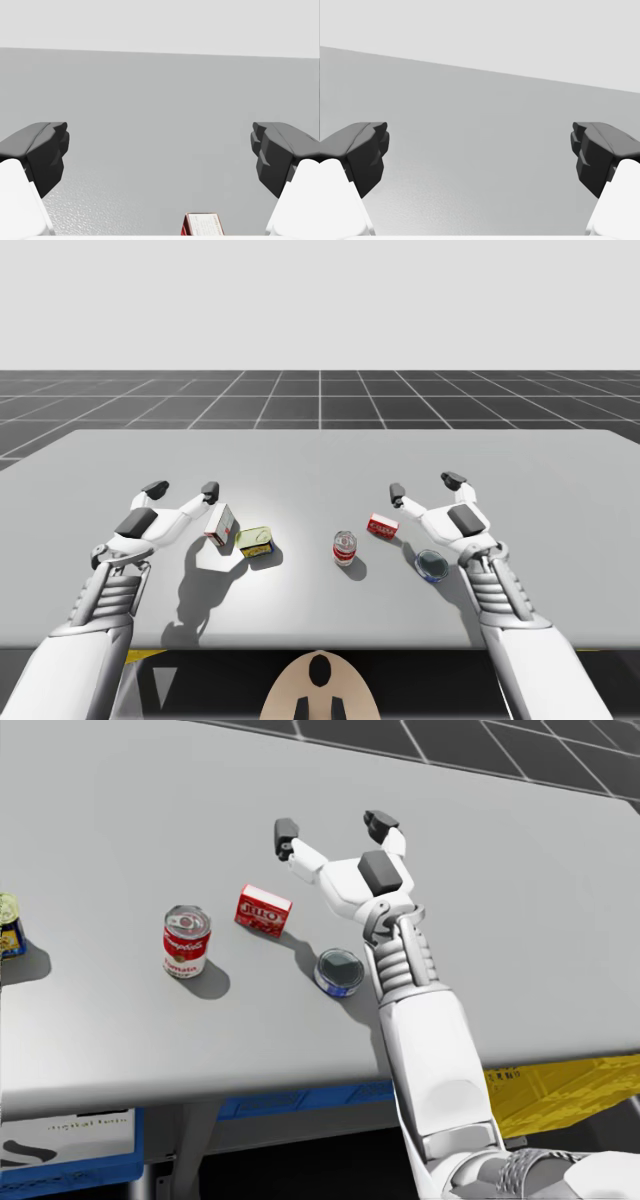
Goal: Lift the tuna fish can off the table.
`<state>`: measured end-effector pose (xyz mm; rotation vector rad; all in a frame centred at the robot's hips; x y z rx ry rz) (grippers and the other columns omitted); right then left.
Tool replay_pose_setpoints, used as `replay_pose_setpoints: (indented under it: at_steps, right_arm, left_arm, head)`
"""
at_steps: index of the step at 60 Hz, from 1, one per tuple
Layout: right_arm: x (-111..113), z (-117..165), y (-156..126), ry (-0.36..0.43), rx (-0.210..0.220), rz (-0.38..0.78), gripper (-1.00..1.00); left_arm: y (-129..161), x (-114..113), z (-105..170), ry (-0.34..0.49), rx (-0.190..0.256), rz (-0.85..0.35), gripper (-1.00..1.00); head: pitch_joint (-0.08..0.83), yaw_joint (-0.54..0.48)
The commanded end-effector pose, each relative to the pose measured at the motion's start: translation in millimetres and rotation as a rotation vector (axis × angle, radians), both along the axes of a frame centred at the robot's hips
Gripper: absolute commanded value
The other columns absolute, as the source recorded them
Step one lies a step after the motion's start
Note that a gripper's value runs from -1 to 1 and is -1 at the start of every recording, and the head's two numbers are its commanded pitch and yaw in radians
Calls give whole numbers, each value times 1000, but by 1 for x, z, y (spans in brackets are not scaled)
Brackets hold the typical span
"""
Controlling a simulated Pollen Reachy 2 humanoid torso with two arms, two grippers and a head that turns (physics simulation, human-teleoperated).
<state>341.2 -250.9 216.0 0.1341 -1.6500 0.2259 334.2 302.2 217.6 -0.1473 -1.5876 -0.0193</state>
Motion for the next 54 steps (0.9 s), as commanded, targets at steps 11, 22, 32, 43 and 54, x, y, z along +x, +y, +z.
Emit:
replay_pose_setpoints:
  at_steps: [11, 22, 32, 43, 54]
  right_arm:
    - [-29, 20, -7, -16, 38, 73, -1000]
    - [-84, 21, -16, 27, -50, 140, -1000]
    - [-114, 0, -20, 82, -86, 141, -1000]
    - [-135, -33, -32, 148, -93, 127, -1000]
    - [-136, -63, -36, 211, -52, 131, -1000]
  left_arm:
    - [0, 0, 0, 6, -6, 7, -1000]
    - [0, 1, -1, 7, -7, 8, -1000]
    - [0, 1, -1, 10, -7, 9, -1000]
    - [0, 2, -1, 12, -7, 9, -1000]
    - [0, 2, -2, 15, -7, 12, -1000]
  head:
    - [758, -380]
    - [751, -374]
    - [747, -377]
    - [749, -377]
    - [745, -383]
